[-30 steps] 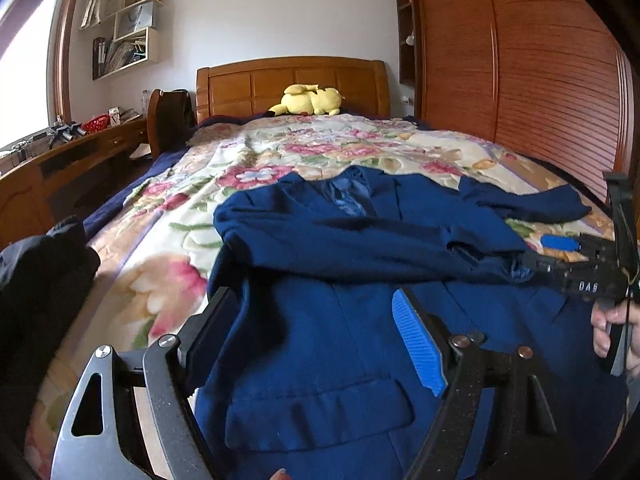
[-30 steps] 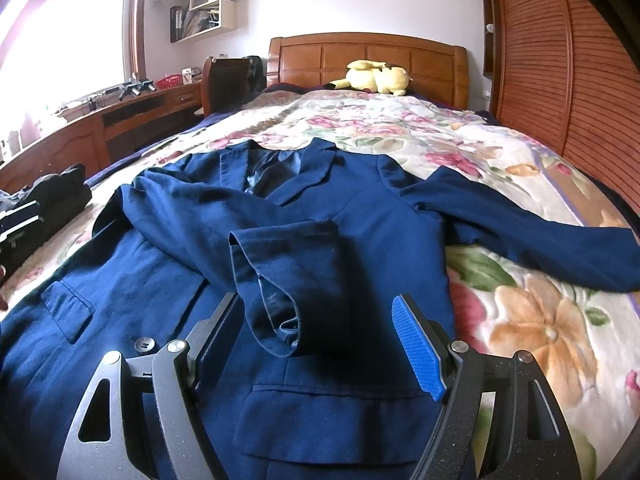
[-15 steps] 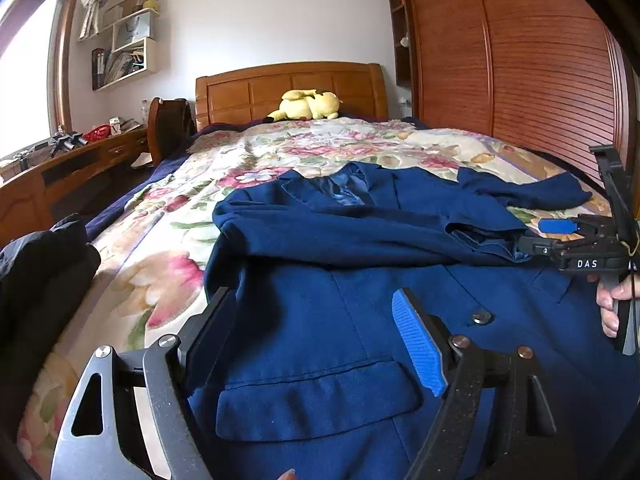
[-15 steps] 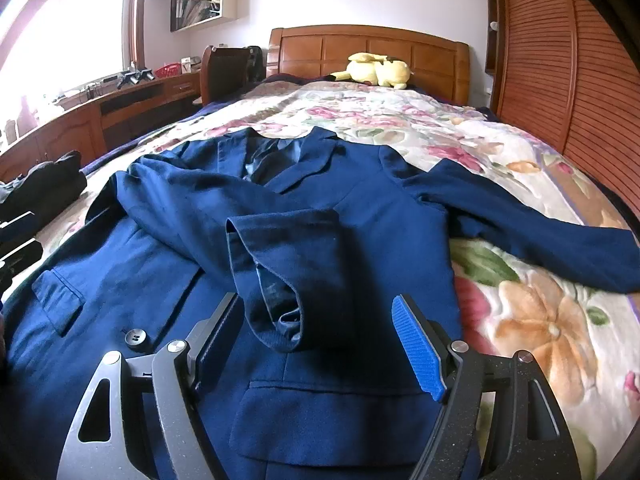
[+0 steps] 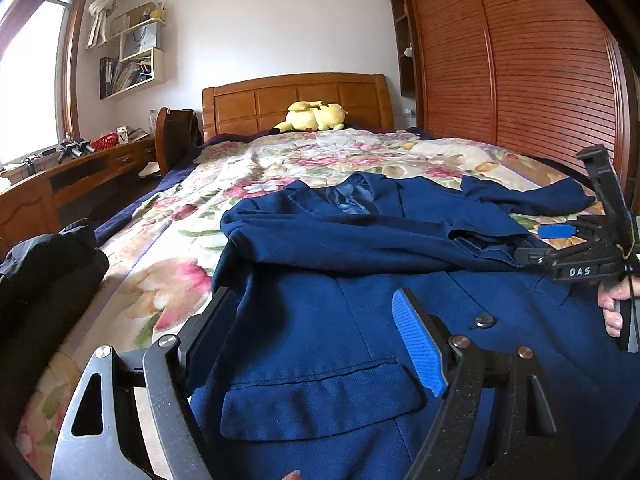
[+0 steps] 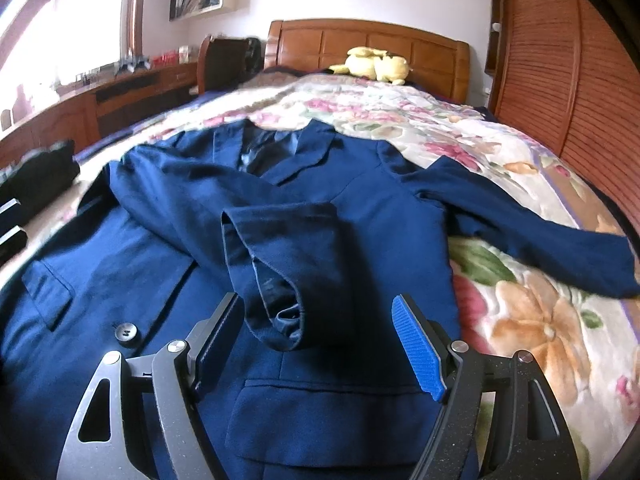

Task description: Fold large clothes

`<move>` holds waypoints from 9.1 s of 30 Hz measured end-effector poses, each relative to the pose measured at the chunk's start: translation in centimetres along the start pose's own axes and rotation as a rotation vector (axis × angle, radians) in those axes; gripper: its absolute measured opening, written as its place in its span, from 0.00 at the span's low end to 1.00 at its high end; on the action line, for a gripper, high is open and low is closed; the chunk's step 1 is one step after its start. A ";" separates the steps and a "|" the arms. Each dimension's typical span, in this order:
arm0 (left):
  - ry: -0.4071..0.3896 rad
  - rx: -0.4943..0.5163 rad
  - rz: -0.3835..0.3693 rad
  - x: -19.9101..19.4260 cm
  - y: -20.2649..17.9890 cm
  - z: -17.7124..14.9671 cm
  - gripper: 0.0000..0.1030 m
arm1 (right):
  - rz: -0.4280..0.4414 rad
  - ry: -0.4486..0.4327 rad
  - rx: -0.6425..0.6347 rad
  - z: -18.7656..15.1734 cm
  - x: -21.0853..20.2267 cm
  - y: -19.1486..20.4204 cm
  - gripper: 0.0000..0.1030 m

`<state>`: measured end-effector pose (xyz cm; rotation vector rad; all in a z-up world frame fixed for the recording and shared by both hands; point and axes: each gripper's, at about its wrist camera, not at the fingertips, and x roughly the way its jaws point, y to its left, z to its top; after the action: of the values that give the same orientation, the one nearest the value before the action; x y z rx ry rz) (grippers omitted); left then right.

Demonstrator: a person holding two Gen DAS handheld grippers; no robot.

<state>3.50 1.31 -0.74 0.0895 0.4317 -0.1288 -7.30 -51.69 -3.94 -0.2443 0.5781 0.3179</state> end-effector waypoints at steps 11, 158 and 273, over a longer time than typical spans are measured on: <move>0.000 -0.037 -0.024 -0.1 0.6 0.1 0.79 | 0.010 0.096 -0.150 2.5 1.9 1.2 0.08; -0.001 -0.070 -0.024 -2.9 5.6 0.6 0.79 | 0.245 0.114 0.064 6.0 -4.4 5.0 0.49; -0.044 -0.169 0.032 -5.0 11.0 1.1 0.79 | 0.426 0.042 -0.152 12.3 -4.6 15.0 0.11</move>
<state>1.02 12.60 3.03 -0.0721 0.3960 -0.0621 -10.19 -35.05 6.61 -0.2740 0.6472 0.7717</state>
